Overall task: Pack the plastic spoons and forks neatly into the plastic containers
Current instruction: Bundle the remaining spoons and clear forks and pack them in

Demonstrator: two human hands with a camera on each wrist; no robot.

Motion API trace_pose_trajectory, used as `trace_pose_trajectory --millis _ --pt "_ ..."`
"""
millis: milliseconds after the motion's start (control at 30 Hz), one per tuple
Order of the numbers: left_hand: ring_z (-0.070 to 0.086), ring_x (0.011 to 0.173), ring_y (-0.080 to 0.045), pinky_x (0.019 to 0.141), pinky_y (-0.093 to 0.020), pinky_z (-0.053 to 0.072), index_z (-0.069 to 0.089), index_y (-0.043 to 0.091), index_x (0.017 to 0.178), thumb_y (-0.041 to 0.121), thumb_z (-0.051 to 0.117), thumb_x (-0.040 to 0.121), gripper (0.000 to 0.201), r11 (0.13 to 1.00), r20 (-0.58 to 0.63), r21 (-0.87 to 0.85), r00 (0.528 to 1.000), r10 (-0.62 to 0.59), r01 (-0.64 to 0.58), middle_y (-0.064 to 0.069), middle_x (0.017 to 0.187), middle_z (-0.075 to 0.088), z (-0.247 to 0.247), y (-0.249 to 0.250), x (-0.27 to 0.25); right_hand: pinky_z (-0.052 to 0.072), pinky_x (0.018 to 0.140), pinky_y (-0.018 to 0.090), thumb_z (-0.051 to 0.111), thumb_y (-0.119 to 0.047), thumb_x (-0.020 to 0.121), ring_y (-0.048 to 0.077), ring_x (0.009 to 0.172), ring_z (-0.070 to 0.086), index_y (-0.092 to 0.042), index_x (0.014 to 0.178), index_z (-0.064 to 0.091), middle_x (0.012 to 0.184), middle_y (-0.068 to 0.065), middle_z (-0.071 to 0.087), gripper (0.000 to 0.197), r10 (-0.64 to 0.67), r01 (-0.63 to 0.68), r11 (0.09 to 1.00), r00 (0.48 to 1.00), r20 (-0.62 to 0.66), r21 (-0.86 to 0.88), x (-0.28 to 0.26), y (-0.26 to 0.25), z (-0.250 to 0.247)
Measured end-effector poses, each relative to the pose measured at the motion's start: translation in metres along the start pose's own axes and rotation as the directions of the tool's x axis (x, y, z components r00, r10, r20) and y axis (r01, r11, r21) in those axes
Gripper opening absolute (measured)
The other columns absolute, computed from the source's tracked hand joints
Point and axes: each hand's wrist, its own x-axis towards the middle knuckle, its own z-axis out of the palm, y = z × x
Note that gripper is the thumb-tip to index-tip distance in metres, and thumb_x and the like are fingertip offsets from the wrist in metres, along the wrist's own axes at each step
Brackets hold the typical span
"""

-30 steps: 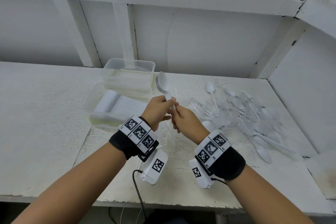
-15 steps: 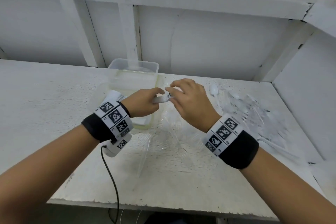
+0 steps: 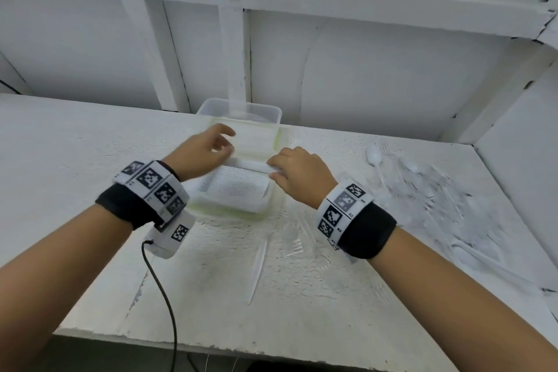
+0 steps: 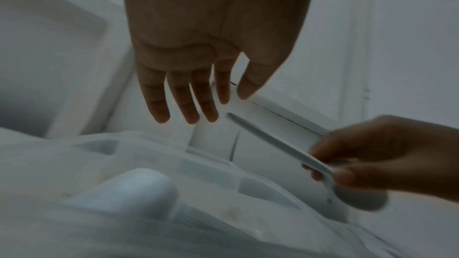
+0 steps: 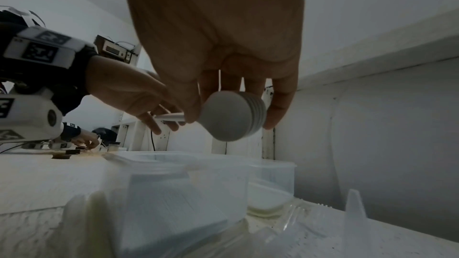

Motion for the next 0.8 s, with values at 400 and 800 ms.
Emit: trace_pose_trajectory --millis 400,800 --pt "0.059 0.108 -0.030 0.094 -0.042 0.048 0.046 0.006 0.131 0.017 0.045 0.094 0.038 0.859 0.037 -0.004 0.858 -0.512 0.512 -0.017 0.118 0.061 -0.020 -0.077 0.020 0.045 0.085 0.034 0.052 -0.026 0.093 0.022 0.107 0.053 -0.018 0.119 0.059 0.115 0.002 0.058 0.028 -0.050 0.020 0.994 0.956 0.289 0.107 0.070 -0.046 0.026" --pt "0.059 0.085 -0.026 0.069 -0.039 0.053 0.049 0.010 0.125 0.010 0.040 0.095 0.031 0.820 0.084 -0.169 0.837 -0.541 0.547 -0.013 0.102 0.060 -0.019 -0.081 0.017 0.040 0.071 0.023 0.065 -0.019 0.085 0.013 0.088 0.049 -0.009 0.109 0.062 0.115 0.006 0.062 0.026 -0.094 -0.013 0.978 0.861 0.500 0.208 0.083 -0.045 0.031"
